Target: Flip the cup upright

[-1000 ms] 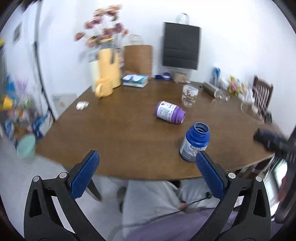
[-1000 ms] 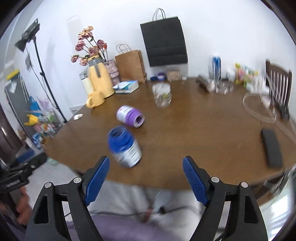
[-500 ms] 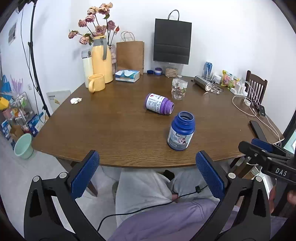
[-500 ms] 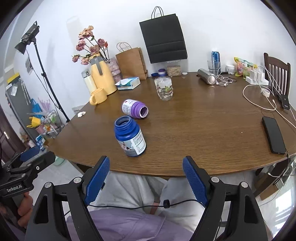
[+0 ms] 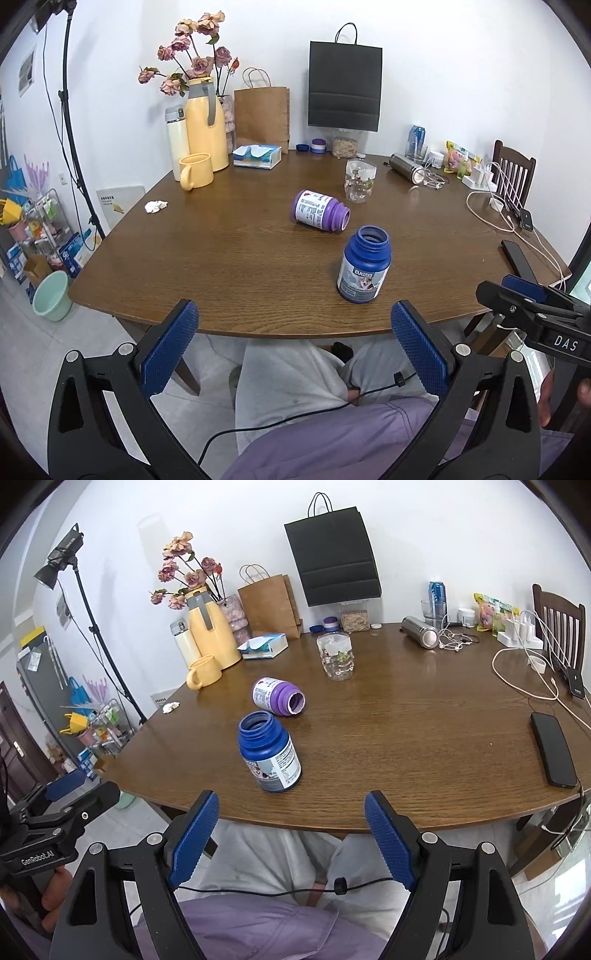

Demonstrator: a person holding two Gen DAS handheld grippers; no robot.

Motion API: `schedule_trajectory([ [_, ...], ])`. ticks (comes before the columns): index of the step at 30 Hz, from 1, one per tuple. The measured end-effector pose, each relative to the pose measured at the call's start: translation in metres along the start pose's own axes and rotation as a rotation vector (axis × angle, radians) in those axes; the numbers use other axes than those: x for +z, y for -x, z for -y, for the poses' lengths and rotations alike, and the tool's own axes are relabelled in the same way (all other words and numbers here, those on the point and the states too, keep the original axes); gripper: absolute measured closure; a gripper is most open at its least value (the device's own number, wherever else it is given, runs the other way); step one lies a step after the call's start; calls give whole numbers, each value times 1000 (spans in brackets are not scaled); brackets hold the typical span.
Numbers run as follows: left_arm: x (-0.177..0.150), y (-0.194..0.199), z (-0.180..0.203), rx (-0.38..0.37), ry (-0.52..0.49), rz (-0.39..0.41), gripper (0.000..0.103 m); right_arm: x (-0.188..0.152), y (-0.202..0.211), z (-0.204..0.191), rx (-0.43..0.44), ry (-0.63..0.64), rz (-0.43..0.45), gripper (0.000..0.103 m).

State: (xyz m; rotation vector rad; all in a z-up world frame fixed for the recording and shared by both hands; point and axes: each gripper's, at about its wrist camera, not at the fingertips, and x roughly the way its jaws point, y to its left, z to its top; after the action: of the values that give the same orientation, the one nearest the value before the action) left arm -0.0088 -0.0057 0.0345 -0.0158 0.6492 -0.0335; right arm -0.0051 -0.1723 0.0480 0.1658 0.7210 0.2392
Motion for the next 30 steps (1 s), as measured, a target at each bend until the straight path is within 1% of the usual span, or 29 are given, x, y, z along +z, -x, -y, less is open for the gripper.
schedule_trajectory([
  [20, 0, 1, 0, 15, -7, 8, 0, -1, -2, 3, 8, -25, 6, 18],
  [30, 2, 1, -2, 22, -11, 6, 0, -4, -3, 3, 7, -13, 1, 18],
])
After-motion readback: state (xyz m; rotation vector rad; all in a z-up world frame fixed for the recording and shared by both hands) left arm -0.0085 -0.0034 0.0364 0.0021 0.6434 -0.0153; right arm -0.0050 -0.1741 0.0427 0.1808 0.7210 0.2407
